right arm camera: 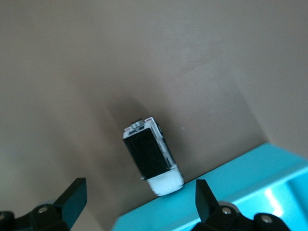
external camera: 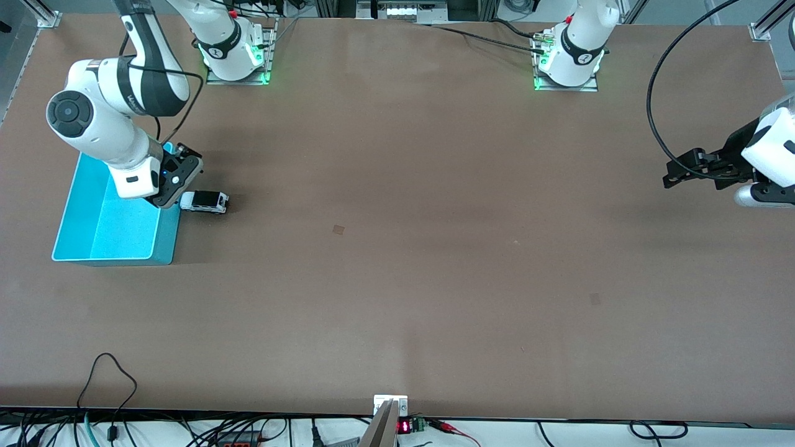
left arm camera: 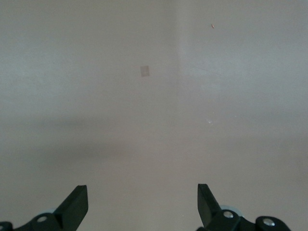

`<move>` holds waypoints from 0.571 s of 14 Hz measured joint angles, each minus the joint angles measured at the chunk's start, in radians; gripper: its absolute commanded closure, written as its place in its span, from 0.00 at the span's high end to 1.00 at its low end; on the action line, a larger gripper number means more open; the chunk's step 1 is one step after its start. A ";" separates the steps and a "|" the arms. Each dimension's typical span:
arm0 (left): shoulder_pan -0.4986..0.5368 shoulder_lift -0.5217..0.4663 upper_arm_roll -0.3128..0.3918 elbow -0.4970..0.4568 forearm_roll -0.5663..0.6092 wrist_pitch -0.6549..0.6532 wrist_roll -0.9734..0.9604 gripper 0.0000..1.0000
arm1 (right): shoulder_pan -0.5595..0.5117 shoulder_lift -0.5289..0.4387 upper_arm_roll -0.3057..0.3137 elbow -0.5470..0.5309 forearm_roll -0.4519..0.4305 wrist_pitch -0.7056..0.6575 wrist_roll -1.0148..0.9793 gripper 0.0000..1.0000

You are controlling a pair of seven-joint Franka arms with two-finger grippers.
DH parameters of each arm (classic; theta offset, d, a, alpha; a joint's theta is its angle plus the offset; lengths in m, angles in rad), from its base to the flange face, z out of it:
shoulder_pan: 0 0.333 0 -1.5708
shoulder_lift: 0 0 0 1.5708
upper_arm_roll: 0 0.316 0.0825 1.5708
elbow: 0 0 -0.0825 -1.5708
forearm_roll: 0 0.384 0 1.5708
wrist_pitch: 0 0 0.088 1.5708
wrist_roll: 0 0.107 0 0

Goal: Wind and store white jeep toy
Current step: 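Reach the right gripper to the jeep beside the box and grasp it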

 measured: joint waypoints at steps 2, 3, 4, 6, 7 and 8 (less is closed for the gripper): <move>0.000 0.000 0.000 0.000 0.000 0.000 0.000 1.00 | -0.021 0.031 0.000 -0.003 0.000 0.036 -0.127 1.00; 0.000 0.000 0.000 0.000 0.000 0.001 0.000 1.00 | -0.026 0.048 0.000 -0.003 0.000 0.051 -0.165 1.00; 0.000 0.000 0.000 0.000 0.000 0.001 -0.001 1.00 | -0.028 0.065 0.000 -0.006 0.000 0.070 -0.188 1.00; 0.000 0.000 0.000 0.000 0.000 0.001 -0.001 1.00 | -0.028 0.097 0.008 -0.022 0.000 0.126 -0.216 1.00; 0.003 0.000 -0.004 0.000 0.000 0.001 -0.001 1.00 | -0.028 0.110 0.015 -0.033 -0.005 0.159 -0.229 1.00; 0.013 0.000 -0.010 0.000 0.000 0.000 -0.002 1.00 | -0.028 0.121 0.022 -0.043 -0.017 0.186 -0.238 1.00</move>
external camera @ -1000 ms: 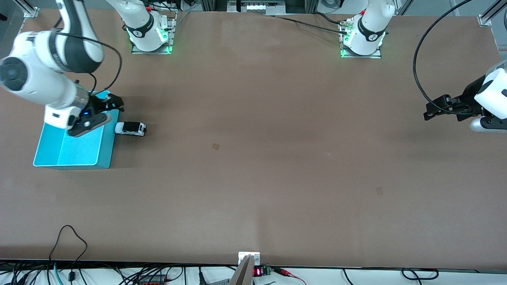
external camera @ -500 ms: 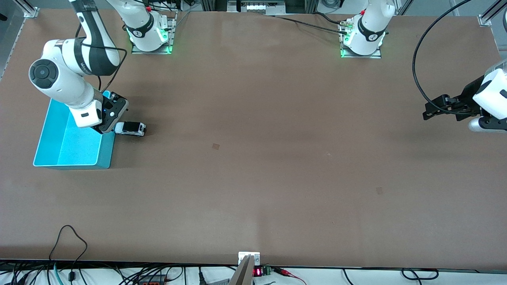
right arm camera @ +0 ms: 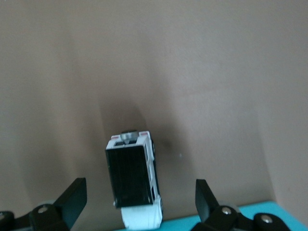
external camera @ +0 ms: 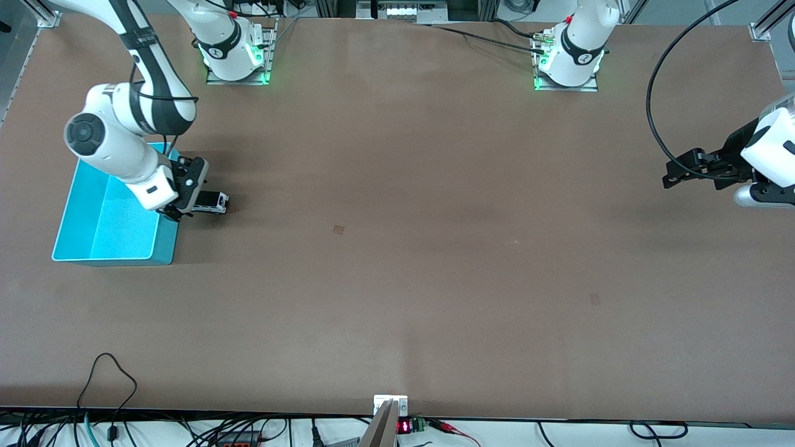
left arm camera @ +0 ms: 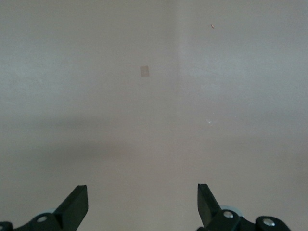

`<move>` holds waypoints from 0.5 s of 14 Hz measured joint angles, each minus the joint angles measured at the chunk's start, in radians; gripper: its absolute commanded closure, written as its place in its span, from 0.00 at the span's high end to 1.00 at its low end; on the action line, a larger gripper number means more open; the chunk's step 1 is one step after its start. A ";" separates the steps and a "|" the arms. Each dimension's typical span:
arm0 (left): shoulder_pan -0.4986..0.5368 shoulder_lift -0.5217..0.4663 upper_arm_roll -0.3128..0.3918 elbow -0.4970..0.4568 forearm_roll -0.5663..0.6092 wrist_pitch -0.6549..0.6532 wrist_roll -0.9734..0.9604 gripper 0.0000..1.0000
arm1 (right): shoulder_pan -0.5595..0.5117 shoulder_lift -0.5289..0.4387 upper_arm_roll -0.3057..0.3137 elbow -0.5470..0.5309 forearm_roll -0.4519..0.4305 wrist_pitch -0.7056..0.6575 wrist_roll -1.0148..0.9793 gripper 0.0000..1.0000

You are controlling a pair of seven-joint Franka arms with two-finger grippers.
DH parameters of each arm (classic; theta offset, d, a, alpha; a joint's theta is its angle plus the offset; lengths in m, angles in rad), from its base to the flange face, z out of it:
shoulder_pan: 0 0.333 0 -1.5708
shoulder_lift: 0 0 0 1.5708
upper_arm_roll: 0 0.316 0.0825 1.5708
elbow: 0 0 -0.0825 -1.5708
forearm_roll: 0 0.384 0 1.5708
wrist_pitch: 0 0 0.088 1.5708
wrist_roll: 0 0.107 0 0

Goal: Wind and store white jeep toy
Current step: 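Reach the right gripper to the jeep beside the box and grasp it, then lift the jeep up with the right gripper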

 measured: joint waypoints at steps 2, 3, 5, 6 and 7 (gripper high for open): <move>0.030 0.000 -0.011 0.000 0.000 -0.001 0.000 1.00 | 0.000 0.010 0.008 -0.010 -0.026 0.016 -0.008 1.00; 0.043 0.000 -0.015 0.000 0.000 -0.001 0.000 1.00 | 0.000 0.012 0.009 -0.016 -0.038 0.021 -0.013 1.00; 0.068 0.000 -0.036 -0.001 0.000 -0.001 0.000 1.00 | 0.000 0.016 0.009 -0.033 -0.067 0.051 -0.016 1.00; 0.074 0.000 -0.045 -0.001 0.000 -0.001 -0.004 1.00 | -0.002 0.023 0.009 -0.043 -0.080 0.072 -0.016 1.00; 0.077 0.000 -0.051 -0.001 0.000 -0.002 -0.019 1.00 | -0.006 0.035 0.009 -0.050 -0.092 0.091 -0.016 1.00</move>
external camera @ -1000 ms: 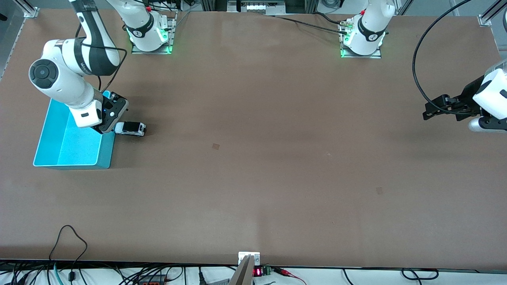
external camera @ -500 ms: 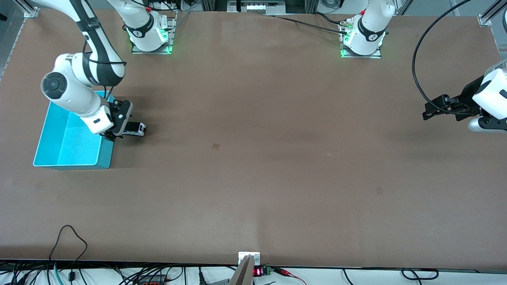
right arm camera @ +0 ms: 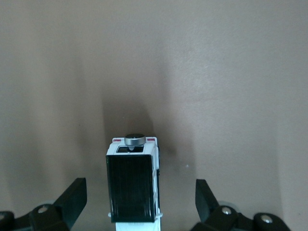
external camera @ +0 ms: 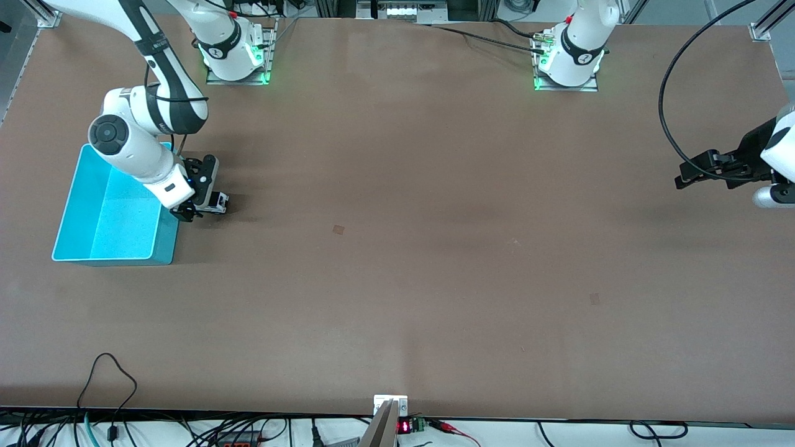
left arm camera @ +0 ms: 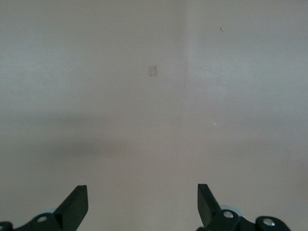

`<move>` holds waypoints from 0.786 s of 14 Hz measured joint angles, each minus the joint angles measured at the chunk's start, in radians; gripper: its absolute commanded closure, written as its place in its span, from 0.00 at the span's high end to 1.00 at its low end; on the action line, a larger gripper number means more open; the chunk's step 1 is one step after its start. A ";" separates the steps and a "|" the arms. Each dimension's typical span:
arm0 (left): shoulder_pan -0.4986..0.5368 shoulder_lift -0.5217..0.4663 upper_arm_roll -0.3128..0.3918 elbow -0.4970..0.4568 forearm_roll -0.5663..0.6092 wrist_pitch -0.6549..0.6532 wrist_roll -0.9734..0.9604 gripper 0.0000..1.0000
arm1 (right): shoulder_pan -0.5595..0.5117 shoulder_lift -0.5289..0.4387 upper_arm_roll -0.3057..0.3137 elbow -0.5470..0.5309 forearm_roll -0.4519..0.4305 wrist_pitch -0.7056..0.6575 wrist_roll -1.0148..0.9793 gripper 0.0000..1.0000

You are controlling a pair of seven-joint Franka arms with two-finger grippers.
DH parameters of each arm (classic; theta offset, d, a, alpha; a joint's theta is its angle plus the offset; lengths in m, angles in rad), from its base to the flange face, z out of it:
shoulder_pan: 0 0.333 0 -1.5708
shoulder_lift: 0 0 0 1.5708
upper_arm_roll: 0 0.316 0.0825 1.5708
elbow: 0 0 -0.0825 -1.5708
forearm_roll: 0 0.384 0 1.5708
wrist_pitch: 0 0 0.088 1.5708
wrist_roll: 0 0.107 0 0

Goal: Wind and store white jeep toy
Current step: 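Lift the jeep up with the right gripper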

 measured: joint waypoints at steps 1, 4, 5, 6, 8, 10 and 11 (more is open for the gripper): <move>0.001 0.000 -0.003 0.000 0.000 -0.005 -0.019 1.00 | -0.007 0.016 0.000 -0.003 -0.007 0.017 0.000 1.00; 0.002 -0.001 -0.010 0.000 0.000 -0.017 -0.024 1.00 | -0.020 0.057 0.000 -0.003 -0.014 0.050 -0.006 1.00; 0.002 -0.001 -0.015 0.000 0.000 -0.018 -0.024 1.00 | -0.020 0.067 0.000 -0.003 -0.014 0.060 -0.006 1.00; 0.002 -0.002 -0.023 0.000 0.000 -0.018 -0.025 1.00 | -0.020 0.074 0.001 -0.003 -0.014 0.066 -0.006 1.00; 0.002 -0.002 -0.031 0.000 0.000 -0.018 -0.027 1.00 | -0.020 0.085 0.001 -0.003 -0.014 0.075 -0.006 1.00; 0.004 -0.002 -0.031 0.000 0.000 -0.018 -0.027 1.00 | -0.020 0.091 0.001 -0.003 -0.023 0.083 -0.006 0.86; 0.005 -0.002 -0.031 0.000 0.000 -0.018 -0.027 1.00 | -0.020 0.094 0.001 -0.003 -0.033 0.087 -0.006 0.66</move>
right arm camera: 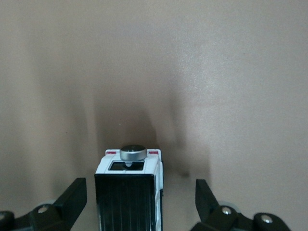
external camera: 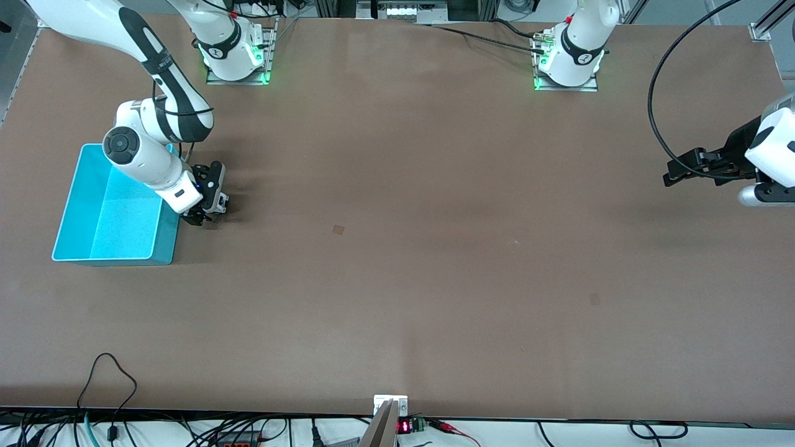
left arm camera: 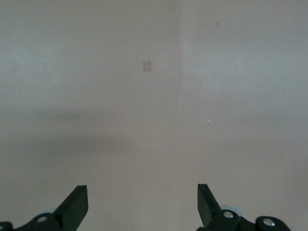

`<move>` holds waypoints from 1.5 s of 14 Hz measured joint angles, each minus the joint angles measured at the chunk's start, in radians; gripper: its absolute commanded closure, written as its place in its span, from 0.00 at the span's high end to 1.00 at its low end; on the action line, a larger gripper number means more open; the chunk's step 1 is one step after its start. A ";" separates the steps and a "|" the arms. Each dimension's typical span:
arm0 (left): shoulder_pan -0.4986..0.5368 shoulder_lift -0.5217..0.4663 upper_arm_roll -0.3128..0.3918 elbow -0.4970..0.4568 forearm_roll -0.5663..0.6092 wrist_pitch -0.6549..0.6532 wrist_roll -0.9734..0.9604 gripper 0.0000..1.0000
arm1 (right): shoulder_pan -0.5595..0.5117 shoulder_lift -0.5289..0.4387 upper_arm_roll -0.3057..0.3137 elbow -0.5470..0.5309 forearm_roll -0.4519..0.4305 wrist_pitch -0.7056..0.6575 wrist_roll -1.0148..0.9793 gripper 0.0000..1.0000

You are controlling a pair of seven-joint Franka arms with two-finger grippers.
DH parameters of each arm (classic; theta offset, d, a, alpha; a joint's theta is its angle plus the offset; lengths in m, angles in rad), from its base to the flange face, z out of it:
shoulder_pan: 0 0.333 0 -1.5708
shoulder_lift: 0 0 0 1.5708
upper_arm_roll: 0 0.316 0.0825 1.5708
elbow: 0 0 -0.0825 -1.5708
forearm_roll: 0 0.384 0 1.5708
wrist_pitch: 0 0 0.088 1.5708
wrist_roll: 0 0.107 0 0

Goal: Wind and store white jeep toy
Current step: 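Lift the jeep up with the right gripper, then carry the jeep over the turquoise box with the right gripper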

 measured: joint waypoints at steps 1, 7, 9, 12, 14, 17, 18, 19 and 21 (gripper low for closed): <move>0.001 0.000 0.000 0.000 0.000 0.000 0.000 1.00 | -0.001 0.002 0.000 0.000 -0.005 0.003 0.000 0.48; 0.004 -0.001 0.000 0.000 0.000 -0.008 0.006 1.00 | -0.020 0.008 0.002 0.000 -0.007 0.024 0.001 0.01; 0.004 -0.001 0.000 0.000 0.000 -0.010 0.006 1.00 | -0.020 0.010 0.006 0.001 -0.007 0.031 0.021 0.00; 0.005 -0.001 0.000 0.000 0.000 -0.011 0.007 1.00 | -0.020 0.007 0.032 0.010 -0.008 0.041 0.143 0.00; 0.005 -0.001 0.000 0.000 0.000 -0.011 0.007 1.00 | -0.019 -0.003 0.079 0.025 -0.009 0.041 0.281 0.00; 0.005 -0.001 0.000 0.000 0.000 -0.011 0.007 1.00 | -0.015 -0.031 0.145 0.062 -0.009 -0.023 0.481 0.00; 0.005 -0.001 0.000 0.000 0.000 -0.011 0.007 1.00 | -0.014 -0.049 0.150 0.086 -0.009 -0.071 0.533 0.00; 0.005 -0.001 0.000 0.000 0.000 -0.011 0.007 1.00 | -0.010 -0.071 0.150 0.122 -0.009 -0.137 0.587 0.00; 0.006 -0.001 0.000 0.000 0.000 -0.011 0.007 1.00 | 0.007 -0.111 0.150 0.219 -0.009 -0.285 0.681 0.00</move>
